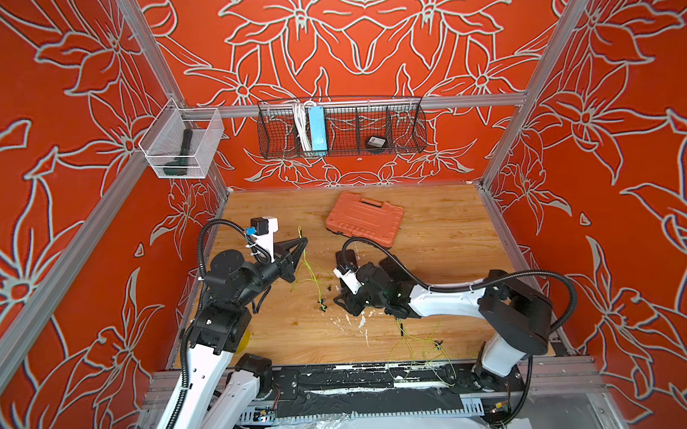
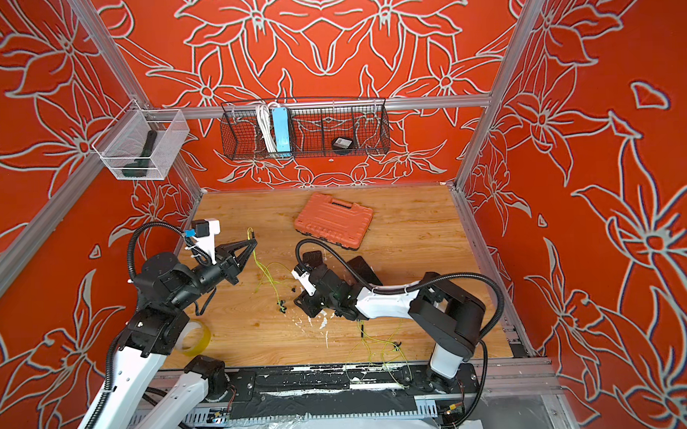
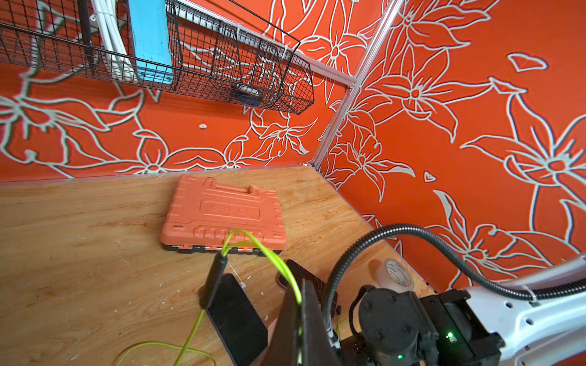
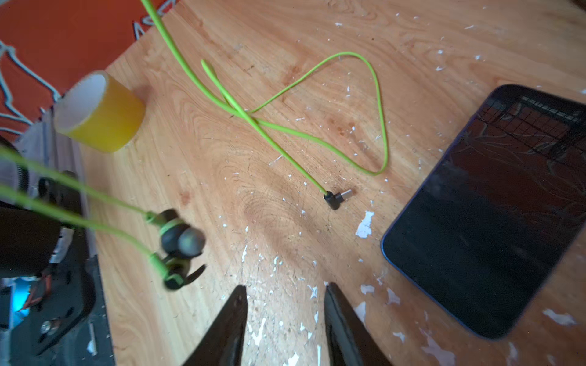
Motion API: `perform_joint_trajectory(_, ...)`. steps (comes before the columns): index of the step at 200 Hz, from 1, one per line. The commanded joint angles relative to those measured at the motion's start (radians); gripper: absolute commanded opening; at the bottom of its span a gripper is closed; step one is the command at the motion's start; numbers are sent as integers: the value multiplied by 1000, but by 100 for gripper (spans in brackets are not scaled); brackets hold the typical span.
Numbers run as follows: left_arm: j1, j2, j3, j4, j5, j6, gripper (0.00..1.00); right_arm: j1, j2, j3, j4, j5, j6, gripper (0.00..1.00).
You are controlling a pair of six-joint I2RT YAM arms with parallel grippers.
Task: Plug wired earphones into phones
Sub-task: Pick up the wired earphone from the center of the board.
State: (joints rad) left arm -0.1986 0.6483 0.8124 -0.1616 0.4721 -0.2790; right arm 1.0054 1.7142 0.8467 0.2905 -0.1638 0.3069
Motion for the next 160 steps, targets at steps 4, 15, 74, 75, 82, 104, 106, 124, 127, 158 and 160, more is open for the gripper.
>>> perform_joint_trajectory(4,-11,-14,22,-7,-4,14,0,10,41,42,100,60,-45,42)
perform_joint_trajectory(15,-12,-16,22,-7,-6,14,0,12,67,53,119,72,-48,43)
perform_joint_trajectory(74,-19,-22,22,-16,-24,24,0,12,189,143,151,104,-55,42)
perform_joint_trajectory(75,-18,-22,21,-17,-24,24,0,12,191,144,151,103,-54,42)
perform_joint_trajectory(82,-20,-22,22,-19,-28,27,0,12,197,154,145,98,-56,41)
perform_joint_trajectory(104,-25,-21,22,-23,-44,37,0,12,208,169,137,95,-54,35)
perform_joint_trajectory(106,-27,-22,22,-24,-46,37,0,12,207,169,136,95,-54,34)
perform_joint_trajectory(124,-28,-23,21,-23,-56,40,0,12,211,170,140,94,-53,24)
perform_joint_trajectory(127,-28,-23,21,-23,-56,40,0,12,211,170,138,94,-53,23)
perform_joint_trajectory(158,-34,-23,21,-23,-58,41,0,12,221,178,134,88,-45,24)
perform_joint_trajectory(160,-35,-24,22,-23,-58,40,0,12,222,180,132,88,-43,24)
